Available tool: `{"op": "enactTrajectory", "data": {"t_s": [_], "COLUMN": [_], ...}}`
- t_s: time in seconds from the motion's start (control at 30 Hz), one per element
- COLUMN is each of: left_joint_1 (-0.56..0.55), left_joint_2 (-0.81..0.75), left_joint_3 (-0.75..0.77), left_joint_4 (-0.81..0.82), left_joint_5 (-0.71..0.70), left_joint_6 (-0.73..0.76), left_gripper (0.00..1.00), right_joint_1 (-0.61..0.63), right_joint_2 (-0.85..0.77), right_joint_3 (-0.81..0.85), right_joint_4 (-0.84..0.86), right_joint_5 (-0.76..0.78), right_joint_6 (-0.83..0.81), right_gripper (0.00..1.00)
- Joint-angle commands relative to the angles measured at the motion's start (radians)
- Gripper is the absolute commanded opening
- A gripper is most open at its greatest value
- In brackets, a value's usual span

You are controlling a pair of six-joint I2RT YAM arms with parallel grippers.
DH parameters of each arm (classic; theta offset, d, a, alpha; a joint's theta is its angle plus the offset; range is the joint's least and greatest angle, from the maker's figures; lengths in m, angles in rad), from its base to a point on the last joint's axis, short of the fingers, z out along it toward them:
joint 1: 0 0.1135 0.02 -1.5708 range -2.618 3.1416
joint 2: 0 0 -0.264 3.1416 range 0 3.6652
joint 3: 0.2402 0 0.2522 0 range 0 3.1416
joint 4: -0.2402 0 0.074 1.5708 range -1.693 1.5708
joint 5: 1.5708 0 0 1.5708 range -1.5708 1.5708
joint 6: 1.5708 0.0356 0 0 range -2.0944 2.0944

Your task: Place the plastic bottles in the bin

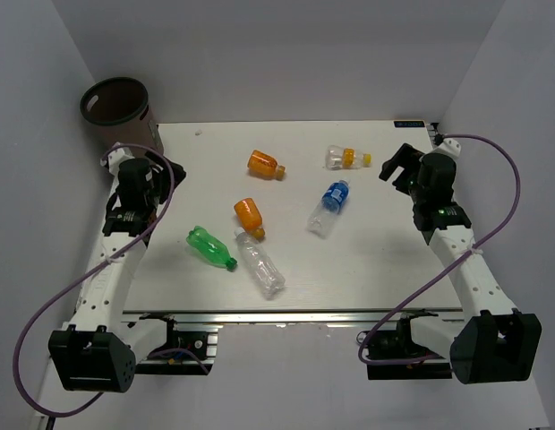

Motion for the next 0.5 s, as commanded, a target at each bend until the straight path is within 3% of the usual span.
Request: {"op": "enactTrajectory", "data": {"t_s": [0.0,0.13,0.27,0.47], "left_joint_1": [-0.005,-0.033,-0.126,-0.217], "left_joint_2": [-0.037,-0.089,-0.102,-0.005], "left_joint_3": [-0.042,-0.182,-0.308,-0.336], "left_joint_4": [-0.037,0.017,0.056,0.099], "left_joint_5": [0.095,0.242,0.227,0.150], "left_joint_6": [-0.064,-0.071,-0.123,-0.148], "left_gripper": [0.98,0.98,0.98,0.98], "right_joint_1": [-0.002,-0.001,-0.001,-0.002], "right_joint_2": [-0.022,-0.031,-0.036,-0.035], "right_joint_3": [0.004,-0.021,-0.030,-0.048], "right_joint_4": [0.078,0.121,0.078,0.081], "right_joint_5": [-0.052,-0.198,-0.140,-0.195], "right_joint_6": [-0.008,-0.106,-0.018,-0.080], "right_gripper": [0.89,0.89,0.89,0.89]}}
